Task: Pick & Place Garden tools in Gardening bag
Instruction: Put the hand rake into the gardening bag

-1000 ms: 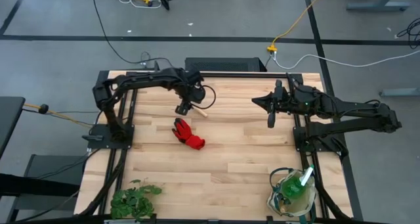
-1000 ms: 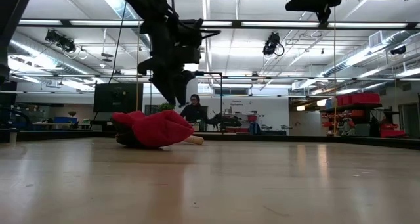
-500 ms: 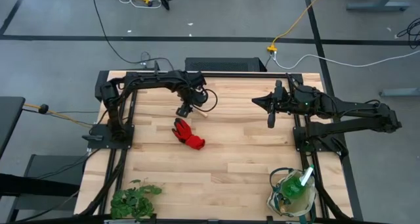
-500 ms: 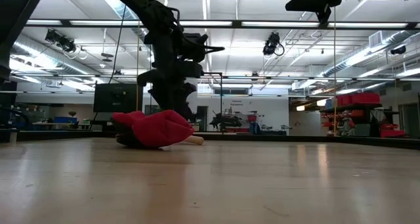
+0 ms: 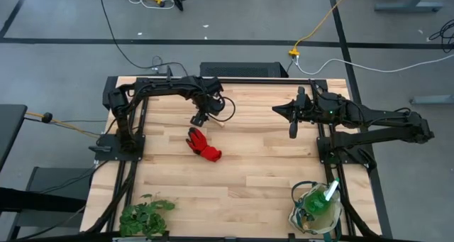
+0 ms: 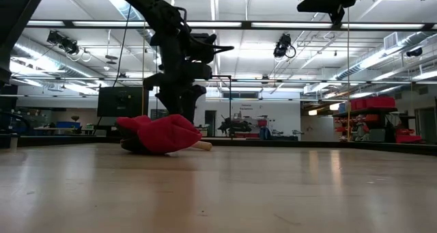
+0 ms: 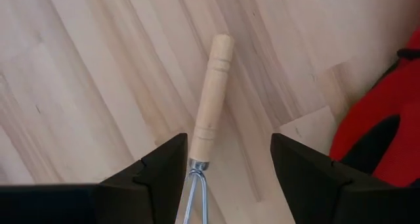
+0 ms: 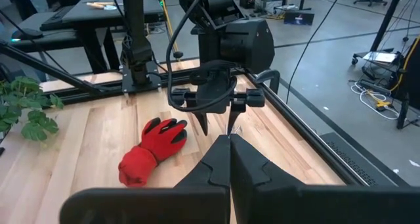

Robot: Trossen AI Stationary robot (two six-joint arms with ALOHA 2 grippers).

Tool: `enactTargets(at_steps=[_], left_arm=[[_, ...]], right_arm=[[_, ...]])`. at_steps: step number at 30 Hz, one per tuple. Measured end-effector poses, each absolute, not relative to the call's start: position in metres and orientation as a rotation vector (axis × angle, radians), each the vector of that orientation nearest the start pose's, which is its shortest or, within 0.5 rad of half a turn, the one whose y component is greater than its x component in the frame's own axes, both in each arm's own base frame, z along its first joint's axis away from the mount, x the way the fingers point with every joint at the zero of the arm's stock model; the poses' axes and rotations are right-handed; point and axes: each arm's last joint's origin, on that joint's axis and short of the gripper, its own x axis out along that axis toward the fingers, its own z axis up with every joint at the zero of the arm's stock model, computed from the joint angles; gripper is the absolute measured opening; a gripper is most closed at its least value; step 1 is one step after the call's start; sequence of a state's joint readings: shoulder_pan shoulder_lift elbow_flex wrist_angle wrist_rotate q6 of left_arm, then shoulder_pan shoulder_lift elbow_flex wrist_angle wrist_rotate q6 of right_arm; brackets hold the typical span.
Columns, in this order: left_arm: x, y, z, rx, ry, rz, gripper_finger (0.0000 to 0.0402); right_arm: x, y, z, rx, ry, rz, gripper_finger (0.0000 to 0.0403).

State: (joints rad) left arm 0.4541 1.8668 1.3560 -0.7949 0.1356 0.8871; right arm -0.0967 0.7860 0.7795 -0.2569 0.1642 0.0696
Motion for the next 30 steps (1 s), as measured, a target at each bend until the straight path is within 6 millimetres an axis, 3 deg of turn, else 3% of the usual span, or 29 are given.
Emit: enactTargets(at_steps=[7, 20, 30], left_arm=[[0.333, 0.16, 0.196, 0.437, 1.214, -0.293, 0.0227], [0.339, 0.166, 0.163, 0.408, 1.31, -0.302, 0.0227], [0.341, 0.167, 0.151, 0.392, 1.342, -0.289, 0.0227]], right_arm=[[0.171, -0.021, 0.324, 0.06, 0.255, -0.268, 0.0], [0.171, -0.021, 0.323, 0.059, 0.262, -0.268, 0.0], [0.17, -0.021, 0.322, 0.059, 0.273, -0.268, 0.0]])
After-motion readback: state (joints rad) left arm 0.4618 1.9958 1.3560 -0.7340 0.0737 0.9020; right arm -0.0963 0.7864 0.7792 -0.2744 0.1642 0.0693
